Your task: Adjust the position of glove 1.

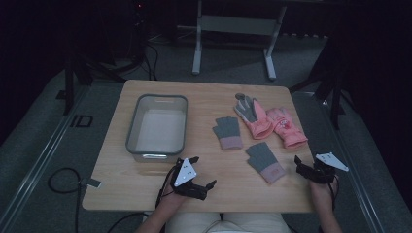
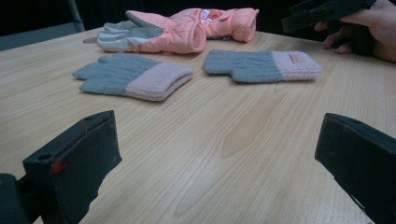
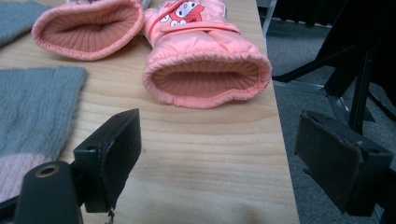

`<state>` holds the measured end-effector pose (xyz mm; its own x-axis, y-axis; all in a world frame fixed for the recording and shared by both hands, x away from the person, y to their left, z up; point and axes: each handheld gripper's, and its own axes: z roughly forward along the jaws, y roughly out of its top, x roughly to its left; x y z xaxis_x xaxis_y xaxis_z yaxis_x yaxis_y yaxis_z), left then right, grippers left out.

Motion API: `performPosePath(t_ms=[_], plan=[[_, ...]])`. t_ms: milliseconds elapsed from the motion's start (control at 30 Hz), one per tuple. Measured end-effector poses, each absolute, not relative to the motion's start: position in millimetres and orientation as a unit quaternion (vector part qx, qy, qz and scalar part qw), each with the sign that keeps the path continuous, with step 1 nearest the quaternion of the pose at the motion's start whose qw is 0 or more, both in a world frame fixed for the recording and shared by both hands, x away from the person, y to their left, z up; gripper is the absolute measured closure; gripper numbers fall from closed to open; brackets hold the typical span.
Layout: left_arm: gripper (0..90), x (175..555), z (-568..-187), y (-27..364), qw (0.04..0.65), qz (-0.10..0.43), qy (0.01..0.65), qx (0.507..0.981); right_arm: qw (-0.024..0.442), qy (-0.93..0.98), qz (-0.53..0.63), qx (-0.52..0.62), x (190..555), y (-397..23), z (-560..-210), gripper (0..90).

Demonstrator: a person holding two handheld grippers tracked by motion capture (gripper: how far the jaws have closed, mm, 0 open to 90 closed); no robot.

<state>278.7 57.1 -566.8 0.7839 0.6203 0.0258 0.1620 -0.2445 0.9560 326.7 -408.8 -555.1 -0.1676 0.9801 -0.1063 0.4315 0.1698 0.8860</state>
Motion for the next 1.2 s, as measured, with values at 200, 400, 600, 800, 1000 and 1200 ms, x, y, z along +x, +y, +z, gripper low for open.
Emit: performPosePath(t_ms=[200,400,600,800,1000,1200], plan=[[0.0,279.2,-566.6,56.4,0.554,0.206,0.261,0.763,0.371,0.679,0.366,0.516,326.2,-406.9,-555.4,14.9],[0.0,279.1,-566.8,57.1,0.557,0.204,0.26,0.762,0.375,0.671,0.365,0.525,326.7,-408.4,-555.4,13.5],[0.0,279.4,-566.8,57.4,0.56,0.202,0.259,0.761,0.368,0.667,0.358,0.54,330.0,-413.1,-555.3,13.0],[0.0,280.9,-566.9,58.2,0.564,0.198,0.265,0.757,0.364,0.667,0.345,0.551,332.3,-412.4,-555.6,13.1],[0.0,280.0,-567.0,57.2,0.563,0.201,0.261,0.758,0.357,0.67,0.347,0.551,333.7,-413.7,-555.6,13.2],[0.0,280.3,-567.0,58.3,0.566,0.198,0.262,0.756,0.358,0.665,0.354,0.552,333.4,-413.4,-555.2,13.4]])
